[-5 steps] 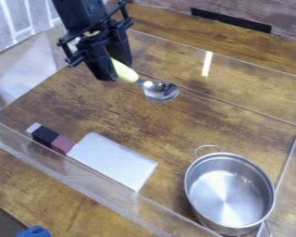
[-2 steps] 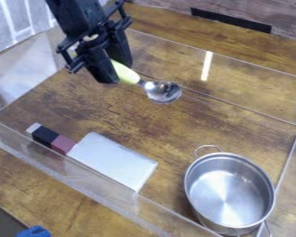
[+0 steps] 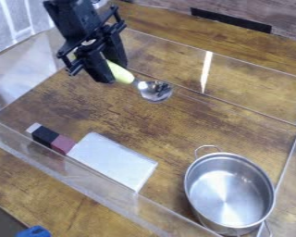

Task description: Move the toy knife to the left side of the table

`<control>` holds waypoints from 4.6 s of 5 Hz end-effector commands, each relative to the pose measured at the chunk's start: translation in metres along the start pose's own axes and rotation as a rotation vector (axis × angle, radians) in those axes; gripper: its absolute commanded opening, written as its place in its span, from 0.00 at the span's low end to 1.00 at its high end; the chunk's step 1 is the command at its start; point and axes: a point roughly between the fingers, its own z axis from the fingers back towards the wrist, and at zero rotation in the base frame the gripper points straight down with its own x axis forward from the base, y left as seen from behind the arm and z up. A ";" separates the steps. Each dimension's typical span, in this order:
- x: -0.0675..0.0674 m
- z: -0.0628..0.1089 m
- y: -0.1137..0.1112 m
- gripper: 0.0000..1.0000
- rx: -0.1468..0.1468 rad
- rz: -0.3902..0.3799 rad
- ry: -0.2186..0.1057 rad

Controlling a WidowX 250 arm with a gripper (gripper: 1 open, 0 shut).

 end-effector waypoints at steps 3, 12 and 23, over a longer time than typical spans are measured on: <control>0.025 0.010 -0.028 0.00 -0.168 -0.008 -0.143; 0.015 0.033 -0.022 0.00 -0.416 0.012 -0.308; -0.069 0.003 -0.069 0.00 -0.405 -0.240 -0.290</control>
